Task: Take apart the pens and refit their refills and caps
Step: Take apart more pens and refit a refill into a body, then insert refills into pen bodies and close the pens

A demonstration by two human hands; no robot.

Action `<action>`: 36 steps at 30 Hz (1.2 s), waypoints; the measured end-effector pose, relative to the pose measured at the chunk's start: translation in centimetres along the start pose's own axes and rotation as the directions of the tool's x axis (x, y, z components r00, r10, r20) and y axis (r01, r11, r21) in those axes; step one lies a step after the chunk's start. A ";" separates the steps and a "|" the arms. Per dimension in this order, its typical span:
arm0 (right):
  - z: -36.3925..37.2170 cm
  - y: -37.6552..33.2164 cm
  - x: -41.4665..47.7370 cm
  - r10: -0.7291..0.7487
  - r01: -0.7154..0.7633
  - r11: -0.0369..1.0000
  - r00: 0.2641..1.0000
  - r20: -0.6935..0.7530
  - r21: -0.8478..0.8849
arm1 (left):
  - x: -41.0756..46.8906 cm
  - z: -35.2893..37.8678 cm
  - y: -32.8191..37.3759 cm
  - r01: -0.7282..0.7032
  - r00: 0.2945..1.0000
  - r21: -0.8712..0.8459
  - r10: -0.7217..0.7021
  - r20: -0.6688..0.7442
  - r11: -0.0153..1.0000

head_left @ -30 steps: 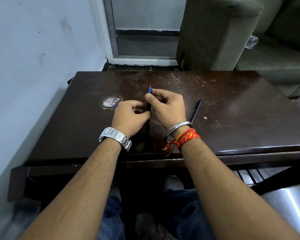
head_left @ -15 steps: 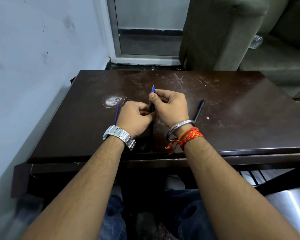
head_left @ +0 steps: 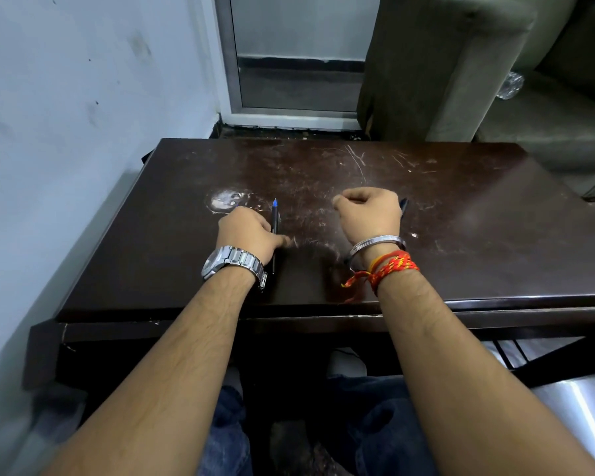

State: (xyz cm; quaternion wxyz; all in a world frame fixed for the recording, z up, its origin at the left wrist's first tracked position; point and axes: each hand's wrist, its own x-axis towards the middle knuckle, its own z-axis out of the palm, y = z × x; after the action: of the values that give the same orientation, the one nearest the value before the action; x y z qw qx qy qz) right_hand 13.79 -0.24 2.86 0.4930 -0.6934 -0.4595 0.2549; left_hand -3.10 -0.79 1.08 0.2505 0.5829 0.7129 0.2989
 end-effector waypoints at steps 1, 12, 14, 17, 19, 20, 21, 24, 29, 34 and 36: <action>-0.3 0.1 0.1 -0.004 0.004 0.999 1.000 -0.008 -0.053 | 0.0 0.0 -0.1 0.025 1.000 0.011 -0.025 0.012 1.000; -0.4 1.4 0.5 0.026 0.072 0.838 0.985 0.173 -0.540 | 0.0 0.0 -0.5 0.114 0.993 -0.096 -0.112 0.032 0.989; -0.3 1.4 0.6 0.021 0.086 0.812 0.984 0.177 -0.577 | 0.0 0.1 -0.5 0.116 0.993 -0.103 -0.113 0.032 0.988; -0.4 1.4 0.8 0.025 0.116 0.731 0.980 0.197 -0.673 | 0.0 0.1 -0.6 0.112 0.993 -0.106 -0.109 0.039 0.988; -0.3 1.4 0.9 0.030 0.141 0.685 0.975 0.221 -0.715 | 0.0 0.2 -0.6 0.092 0.995 -0.098 -0.088 0.042 0.991; -0.2 1.4 0.9 0.026 0.164 0.660 0.970 0.240 -0.733 | -0.1 0.2 -0.6 0.078 0.996 -0.095 -0.074 0.043 0.992; -0.1 1.5 0.9 0.024 0.178 0.648 0.967 0.253 -0.741 | -0.1 0.2 -0.6 0.067 0.997 -0.095 -0.063 0.046 0.993; 0.1 1.8 0.8 0.037 0.150 0.686 0.970 0.240 -0.712 | -0.3 0.3 -0.5 0.062 0.996 -0.119 -0.054 0.068 0.991; 0.4 0.7 0.2 -0.136 0.155 0.946 0.987 0.086 -0.284 | -0.5 0.4 -0.1 0.049 0.988 -0.170 -0.023 0.152 0.984; 0.9 -0.4 -0.5 -0.103 0.079 0.974 0.989 0.102 0.212 | -0.6 0.4 0.2 -0.006 0.975 -0.159 0.041 0.220 0.987; 1.0 -0.4 -0.4 -0.079 0.047 0.953 0.992 0.097 0.299 | -0.8 0.4 0.5 -0.023 0.963 -0.155 0.064 0.263 0.988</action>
State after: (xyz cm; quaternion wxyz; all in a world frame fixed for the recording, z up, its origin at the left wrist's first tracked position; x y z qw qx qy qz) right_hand 12.61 -0.12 2.75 0.5738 -0.5818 -0.4640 0.3420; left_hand -2.39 -1.44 1.16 0.3808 0.6129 0.6349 0.2762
